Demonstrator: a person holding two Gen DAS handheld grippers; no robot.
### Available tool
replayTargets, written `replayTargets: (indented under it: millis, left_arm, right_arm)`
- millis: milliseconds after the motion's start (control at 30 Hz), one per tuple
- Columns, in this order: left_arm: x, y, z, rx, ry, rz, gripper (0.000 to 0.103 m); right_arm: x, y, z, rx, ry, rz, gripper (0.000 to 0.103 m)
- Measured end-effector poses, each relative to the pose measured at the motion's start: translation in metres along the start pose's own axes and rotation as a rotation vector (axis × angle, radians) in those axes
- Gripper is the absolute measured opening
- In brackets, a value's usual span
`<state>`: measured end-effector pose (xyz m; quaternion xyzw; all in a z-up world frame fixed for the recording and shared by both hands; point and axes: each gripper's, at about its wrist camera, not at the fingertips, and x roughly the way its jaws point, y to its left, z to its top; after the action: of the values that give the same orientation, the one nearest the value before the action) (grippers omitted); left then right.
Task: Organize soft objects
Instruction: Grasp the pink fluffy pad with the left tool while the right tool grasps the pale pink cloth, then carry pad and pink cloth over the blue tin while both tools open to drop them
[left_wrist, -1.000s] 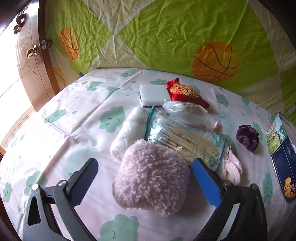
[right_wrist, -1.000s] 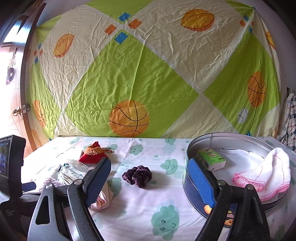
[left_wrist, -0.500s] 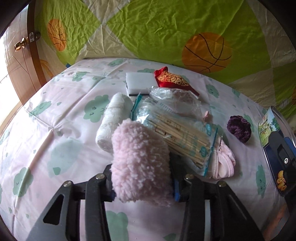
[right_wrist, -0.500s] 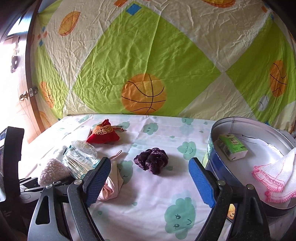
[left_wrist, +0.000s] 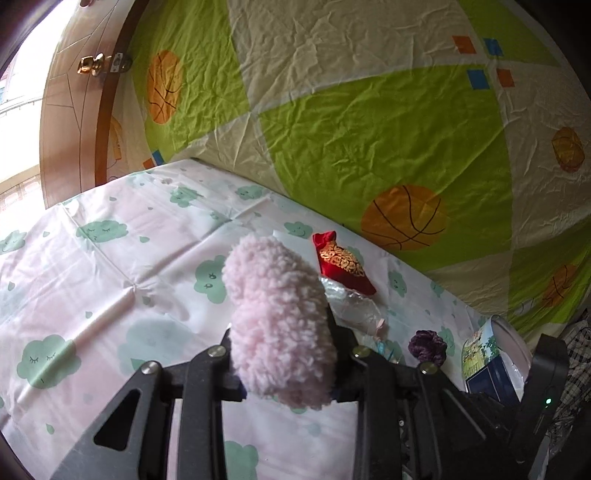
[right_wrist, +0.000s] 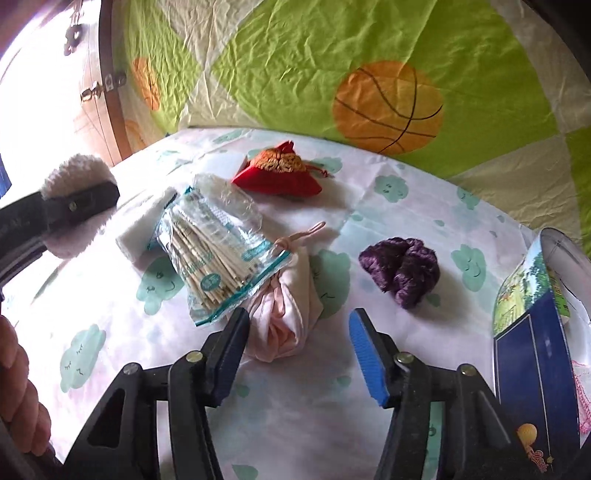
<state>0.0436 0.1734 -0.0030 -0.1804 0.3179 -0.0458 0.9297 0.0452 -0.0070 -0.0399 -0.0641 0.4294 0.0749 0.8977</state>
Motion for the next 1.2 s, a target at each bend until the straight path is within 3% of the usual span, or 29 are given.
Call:
replayTargets:
  millis: [100,167,233,300,333,467,733,933,1200]
  left_arm:
    - [-0.006,0.0,0.003,-0.004,-0.039,-0.028,0.029]
    - [-0.008,-0.001,0.003,0.0,-0.054,-0.044,0.029]
    - [-0.011,-0.001,0.003,0.0,-0.064,-0.065,0.029]
    - [-0.012,-0.001,0.004,0.002,-0.073,-0.071,0.029]
    - [-0.011,-0.002,0.004,0.003,-0.075,-0.072,0.033]
    - [-0.009,-0.001,0.004,0.004,-0.064,-0.061,0.034]
    - [-0.006,-0.002,0.002,0.012,-0.056,-0.043,0.034]
    - [-0.006,-0.008,-0.001,0.04,-0.065,-0.031,0.034]
    - [-0.008,-0.027,-0.008,0.098,-0.084,-0.051,0.034]
  right_arm:
    - [0.004,0.002,0.003,-0.001,0.002,-0.01,0.052]
    - [0.005,0.001,0.004,-0.003,0.005,0.023,0.041]
    - [0.003,0.003,0.004,-0.01,-0.004,0.031,0.007]
    - [0.0,0.0,0.003,0.006,-0.015,0.015,0.007]
    - [-0.003,-0.004,0.002,0.027,-0.025,0.032,0.007]
    - [-0.022,-0.026,-0.011,0.12,-0.083,0.136,0.007]
    - [-0.076,-0.04,-0.038,0.153,-0.291,0.195,0.007]
    - [-0.106,-0.043,-0.043,0.148,-0.427,0.189,0.007]
    - [-0.123,-0.054,-0.045,0.171,-0.5,0.167,0.007]
